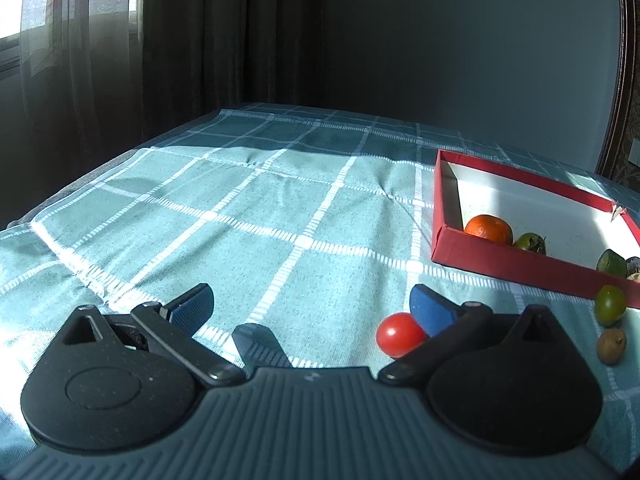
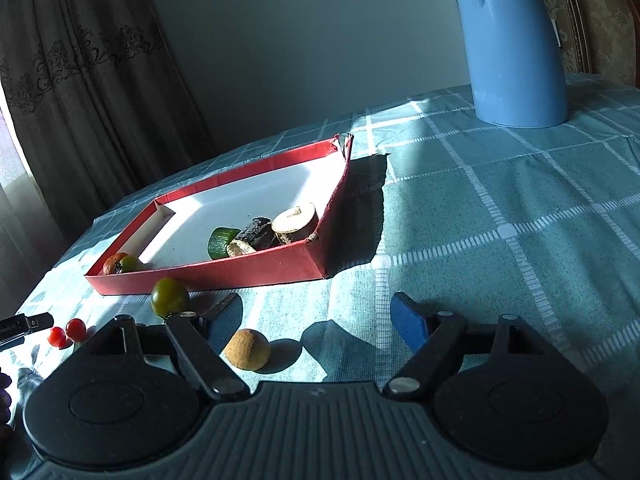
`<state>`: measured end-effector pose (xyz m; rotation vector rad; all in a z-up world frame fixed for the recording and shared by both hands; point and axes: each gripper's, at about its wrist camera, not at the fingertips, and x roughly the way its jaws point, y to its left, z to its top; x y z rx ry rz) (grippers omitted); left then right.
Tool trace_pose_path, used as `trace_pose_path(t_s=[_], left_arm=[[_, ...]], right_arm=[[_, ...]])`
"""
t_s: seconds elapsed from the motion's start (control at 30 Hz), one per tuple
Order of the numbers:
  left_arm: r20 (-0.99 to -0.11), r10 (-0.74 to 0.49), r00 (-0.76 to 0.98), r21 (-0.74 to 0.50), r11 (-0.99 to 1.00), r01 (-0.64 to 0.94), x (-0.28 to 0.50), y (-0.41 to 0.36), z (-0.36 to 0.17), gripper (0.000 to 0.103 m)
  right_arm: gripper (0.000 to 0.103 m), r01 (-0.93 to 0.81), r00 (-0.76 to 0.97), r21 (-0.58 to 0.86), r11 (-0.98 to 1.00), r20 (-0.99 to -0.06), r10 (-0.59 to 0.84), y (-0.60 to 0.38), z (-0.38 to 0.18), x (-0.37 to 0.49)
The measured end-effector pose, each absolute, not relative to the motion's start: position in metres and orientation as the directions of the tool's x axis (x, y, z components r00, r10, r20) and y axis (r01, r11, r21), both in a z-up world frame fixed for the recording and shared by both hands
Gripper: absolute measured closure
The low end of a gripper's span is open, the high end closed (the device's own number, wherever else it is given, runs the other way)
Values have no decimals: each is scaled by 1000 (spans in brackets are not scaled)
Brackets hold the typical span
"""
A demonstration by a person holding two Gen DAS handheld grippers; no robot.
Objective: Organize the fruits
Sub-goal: 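Reach the left tool to a red cherry tomato and close on it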
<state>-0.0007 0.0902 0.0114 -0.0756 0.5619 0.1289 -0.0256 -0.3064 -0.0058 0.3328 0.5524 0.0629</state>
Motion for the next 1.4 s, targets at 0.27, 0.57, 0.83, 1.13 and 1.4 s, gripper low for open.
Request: trace_pose_path(t_s=[0.27, 0.57, 0.83, 1.13, 1.4], left_arm=[[-514, 81, 854, -23, 994, -108, -6, 86, 13, 0], [-546, 95, 833, 63, 995, -73, -3, 72, 9, 0], [-609, 82, 789, 65, 996, -53, 8, 72, 2, 11], [-594, 39, 804, 38, 999, -20, 6, 72, 4, 38], [-586, 28, 810, 23, 1000, -17, 4, 72, 5, 59]], right_arm=[[21, 29, 850, 327, 945, -505, 148, -306, -6, -25], [21, 29, 850, 326, 945, -506, 148, -306, -6, -25], [20, 28, 849, 326, 945, -506, 149, -305, -6, -25], [20, 28, 849, 327, 945, -507, 150, -306, -6, -25], [18, 25, 848, 326, 945, -508, 153, -304, -7, -25]])
